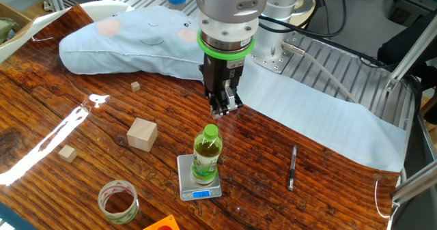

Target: Remove the object from the scale

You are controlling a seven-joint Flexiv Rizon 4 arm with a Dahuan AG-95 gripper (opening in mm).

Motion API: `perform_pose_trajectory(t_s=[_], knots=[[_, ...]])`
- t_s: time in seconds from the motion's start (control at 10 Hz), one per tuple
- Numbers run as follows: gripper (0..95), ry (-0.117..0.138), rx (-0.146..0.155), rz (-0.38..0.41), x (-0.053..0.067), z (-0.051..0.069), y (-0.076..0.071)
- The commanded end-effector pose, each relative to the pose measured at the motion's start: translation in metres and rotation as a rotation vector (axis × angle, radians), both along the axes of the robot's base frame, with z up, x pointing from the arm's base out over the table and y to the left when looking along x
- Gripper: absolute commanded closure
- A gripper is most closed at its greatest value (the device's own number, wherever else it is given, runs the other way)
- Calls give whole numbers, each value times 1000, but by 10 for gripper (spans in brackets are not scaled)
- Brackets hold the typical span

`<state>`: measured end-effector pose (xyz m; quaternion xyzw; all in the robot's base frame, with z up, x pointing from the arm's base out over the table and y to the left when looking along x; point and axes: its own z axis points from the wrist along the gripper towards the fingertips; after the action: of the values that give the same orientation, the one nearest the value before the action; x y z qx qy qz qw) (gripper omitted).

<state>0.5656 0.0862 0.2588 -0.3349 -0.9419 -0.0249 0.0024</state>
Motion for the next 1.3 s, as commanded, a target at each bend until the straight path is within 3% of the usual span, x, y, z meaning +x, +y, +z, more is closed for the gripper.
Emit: perform_pose_trajectory(t_s=[0.1, 0.7, 1.0, 1.3], knots=[[570, -14, 15, -8, 1, -1, 0], [570, -48, 13, -14, 5, -9, 4], [570, -52, 14, -21, 11, -13, 4], [570, -48, 39, -14, 24, -8, -4]])
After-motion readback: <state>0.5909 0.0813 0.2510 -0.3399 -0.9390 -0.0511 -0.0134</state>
